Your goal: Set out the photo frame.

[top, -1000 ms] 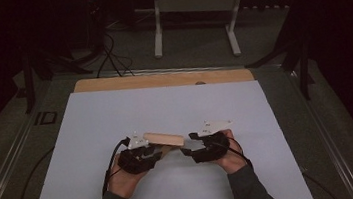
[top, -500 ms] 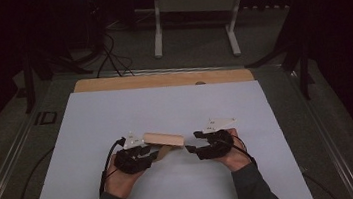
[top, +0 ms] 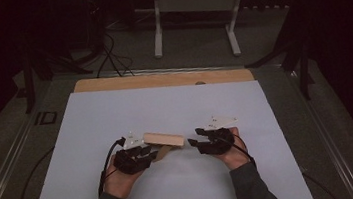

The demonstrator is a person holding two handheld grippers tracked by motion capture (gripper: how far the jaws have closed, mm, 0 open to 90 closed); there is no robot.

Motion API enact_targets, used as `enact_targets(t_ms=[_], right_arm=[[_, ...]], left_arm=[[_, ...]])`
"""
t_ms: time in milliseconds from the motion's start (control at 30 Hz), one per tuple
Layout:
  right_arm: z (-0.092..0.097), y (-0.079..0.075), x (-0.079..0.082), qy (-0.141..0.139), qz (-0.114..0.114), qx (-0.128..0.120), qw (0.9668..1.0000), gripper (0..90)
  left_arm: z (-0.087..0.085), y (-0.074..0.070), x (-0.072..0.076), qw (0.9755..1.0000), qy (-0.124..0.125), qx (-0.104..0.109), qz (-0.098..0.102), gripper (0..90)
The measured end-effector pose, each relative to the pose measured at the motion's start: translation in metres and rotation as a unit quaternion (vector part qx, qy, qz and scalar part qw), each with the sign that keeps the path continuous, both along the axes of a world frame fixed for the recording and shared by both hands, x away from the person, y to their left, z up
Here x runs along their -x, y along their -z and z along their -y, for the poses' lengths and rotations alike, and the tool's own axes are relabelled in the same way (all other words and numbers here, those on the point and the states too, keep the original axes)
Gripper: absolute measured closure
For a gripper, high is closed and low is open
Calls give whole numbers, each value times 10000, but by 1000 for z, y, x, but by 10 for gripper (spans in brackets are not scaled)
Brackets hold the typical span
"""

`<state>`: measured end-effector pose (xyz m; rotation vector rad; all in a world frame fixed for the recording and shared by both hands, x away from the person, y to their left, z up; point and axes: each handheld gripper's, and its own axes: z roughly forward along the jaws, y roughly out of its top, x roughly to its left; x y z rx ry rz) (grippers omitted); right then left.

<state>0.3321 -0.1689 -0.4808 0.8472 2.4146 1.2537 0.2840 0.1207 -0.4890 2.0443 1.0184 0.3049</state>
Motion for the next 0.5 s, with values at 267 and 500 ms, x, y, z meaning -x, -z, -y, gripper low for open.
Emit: enact_targets(t_ms=[267, 500], right_arm=[[-6, 3, -4, 416, 78, -154, 9990, 763], [-17, 7, -9, 516, 15, -286, 9983, 878]], left_arm=[[-1, -2, 0, 9999, -104, -24, 79, 722], [1, -2, 0, 9998, -65, -47, 159, 814]])
